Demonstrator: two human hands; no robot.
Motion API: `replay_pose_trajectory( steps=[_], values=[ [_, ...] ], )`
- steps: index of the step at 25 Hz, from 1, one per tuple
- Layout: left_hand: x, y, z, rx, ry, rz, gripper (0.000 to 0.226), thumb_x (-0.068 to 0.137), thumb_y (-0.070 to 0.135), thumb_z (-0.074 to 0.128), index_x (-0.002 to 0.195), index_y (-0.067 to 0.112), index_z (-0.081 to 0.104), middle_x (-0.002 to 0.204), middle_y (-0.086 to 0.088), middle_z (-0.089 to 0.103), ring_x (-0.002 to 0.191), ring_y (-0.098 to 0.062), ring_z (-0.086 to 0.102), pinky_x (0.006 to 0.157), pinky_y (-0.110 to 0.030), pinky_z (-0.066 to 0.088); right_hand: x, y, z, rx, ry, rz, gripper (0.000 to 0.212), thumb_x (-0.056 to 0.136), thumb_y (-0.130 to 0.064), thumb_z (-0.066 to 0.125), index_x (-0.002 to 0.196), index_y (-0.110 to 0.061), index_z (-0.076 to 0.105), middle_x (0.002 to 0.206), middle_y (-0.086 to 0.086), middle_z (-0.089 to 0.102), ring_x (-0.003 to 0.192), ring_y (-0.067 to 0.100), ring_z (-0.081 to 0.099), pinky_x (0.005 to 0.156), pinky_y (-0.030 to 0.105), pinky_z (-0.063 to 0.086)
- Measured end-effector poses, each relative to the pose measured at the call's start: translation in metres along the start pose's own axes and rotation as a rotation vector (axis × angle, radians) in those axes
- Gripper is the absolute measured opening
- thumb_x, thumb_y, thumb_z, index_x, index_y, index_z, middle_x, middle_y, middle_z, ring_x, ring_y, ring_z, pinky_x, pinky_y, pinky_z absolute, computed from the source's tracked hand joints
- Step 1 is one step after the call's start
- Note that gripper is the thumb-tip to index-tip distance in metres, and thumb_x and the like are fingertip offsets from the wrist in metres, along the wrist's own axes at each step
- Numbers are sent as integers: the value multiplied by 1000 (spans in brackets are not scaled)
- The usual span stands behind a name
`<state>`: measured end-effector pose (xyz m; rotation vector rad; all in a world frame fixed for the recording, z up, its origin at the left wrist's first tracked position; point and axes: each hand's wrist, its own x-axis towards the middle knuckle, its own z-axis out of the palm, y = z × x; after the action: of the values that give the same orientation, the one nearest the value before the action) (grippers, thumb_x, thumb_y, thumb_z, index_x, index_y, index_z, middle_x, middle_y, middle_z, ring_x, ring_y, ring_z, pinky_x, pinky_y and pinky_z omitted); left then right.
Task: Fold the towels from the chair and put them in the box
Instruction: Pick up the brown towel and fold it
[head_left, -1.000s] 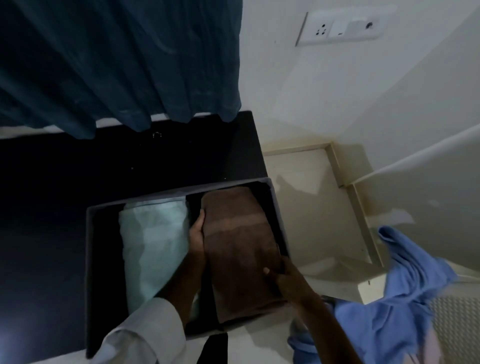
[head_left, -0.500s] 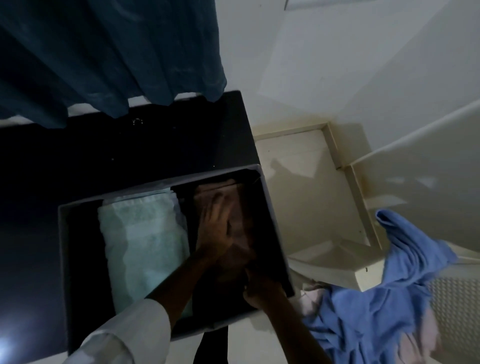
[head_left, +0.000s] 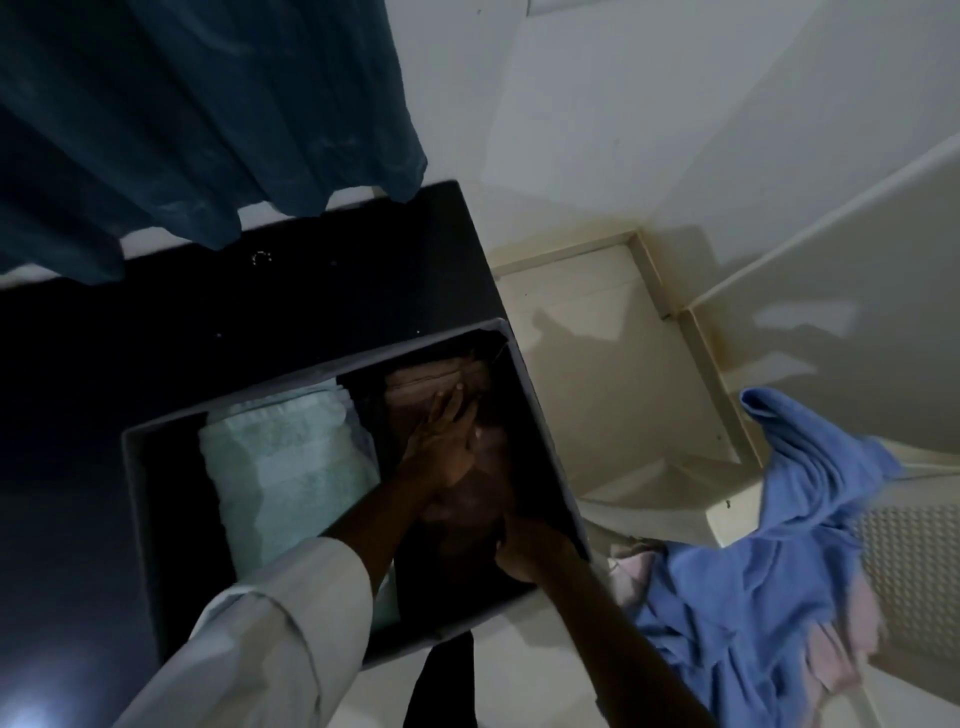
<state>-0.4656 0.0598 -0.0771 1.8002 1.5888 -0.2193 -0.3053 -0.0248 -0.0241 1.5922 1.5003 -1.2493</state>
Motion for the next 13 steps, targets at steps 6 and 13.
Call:
replay_pose_trajectory(
  steps=[6,13],
  values=[
    [-54,19,-27,26,62,19,70,98,46,13,152,5,28,160,-19,22,148,-35,19,122,-42,15,-52,-9,-22,97,298,-148,59,99,-33,46,154,-19,30,148,16,42,127,41,53,98,45,48],
    [-107,50,-33,25,21,115,87,91,59,7,146,-1,39,152,-19,39,143,-29,35,117,-39,28,-84,4,-28,189,440,-255,65,90,-47,32,138,-6,46,132,19,52,114,43,58,90,49,53]
  ],
)
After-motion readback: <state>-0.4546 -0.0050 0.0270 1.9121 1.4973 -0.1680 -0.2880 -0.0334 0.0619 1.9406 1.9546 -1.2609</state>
